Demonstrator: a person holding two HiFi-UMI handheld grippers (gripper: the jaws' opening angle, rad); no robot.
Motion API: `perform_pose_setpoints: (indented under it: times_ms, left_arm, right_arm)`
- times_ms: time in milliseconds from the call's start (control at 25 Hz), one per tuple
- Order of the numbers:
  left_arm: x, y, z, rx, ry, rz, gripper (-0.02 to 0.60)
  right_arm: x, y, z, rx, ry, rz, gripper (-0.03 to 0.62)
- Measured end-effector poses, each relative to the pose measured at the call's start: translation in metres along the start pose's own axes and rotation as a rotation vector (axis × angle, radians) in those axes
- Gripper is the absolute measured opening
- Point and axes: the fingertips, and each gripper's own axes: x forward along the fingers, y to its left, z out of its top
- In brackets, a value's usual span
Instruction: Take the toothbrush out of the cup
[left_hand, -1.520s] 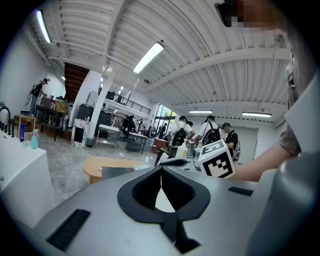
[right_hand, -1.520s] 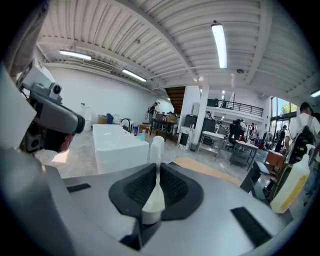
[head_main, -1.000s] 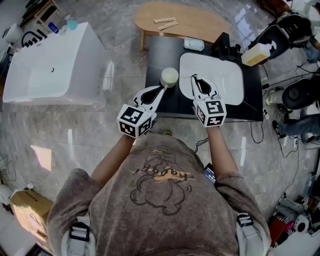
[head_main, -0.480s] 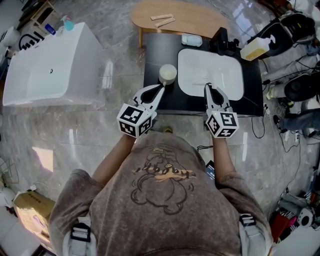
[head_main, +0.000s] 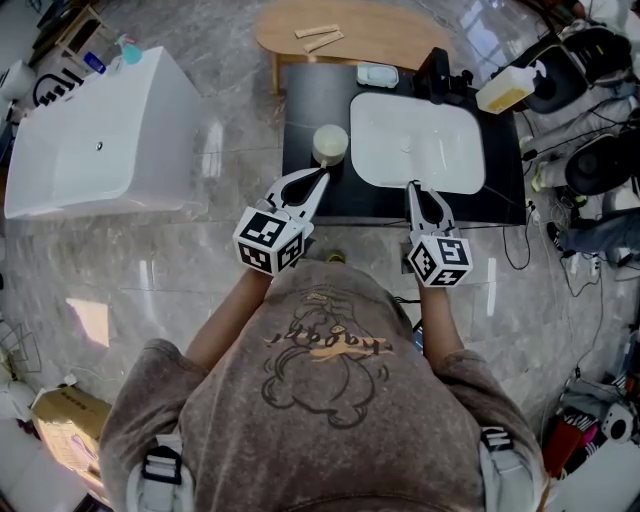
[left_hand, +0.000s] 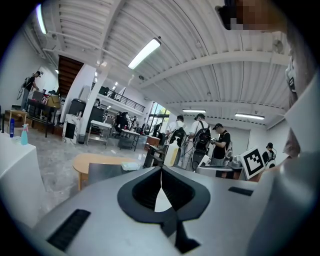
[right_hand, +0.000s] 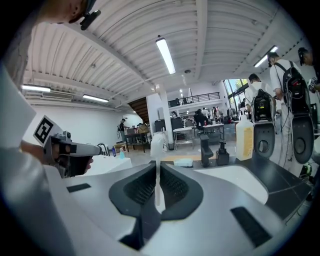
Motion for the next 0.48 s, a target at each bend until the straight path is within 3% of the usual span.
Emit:
perform_pose_setpoints:
  times_ms: [480]
  left_arm:
    - [0.005, -0.0026, -0.0019, -0.007, 0.0, 0.003, 0.021]
  right_arm:
    - [0.0011, -0.0033, -0.0029, 0.012, -0.009, 0.0, 0.023]
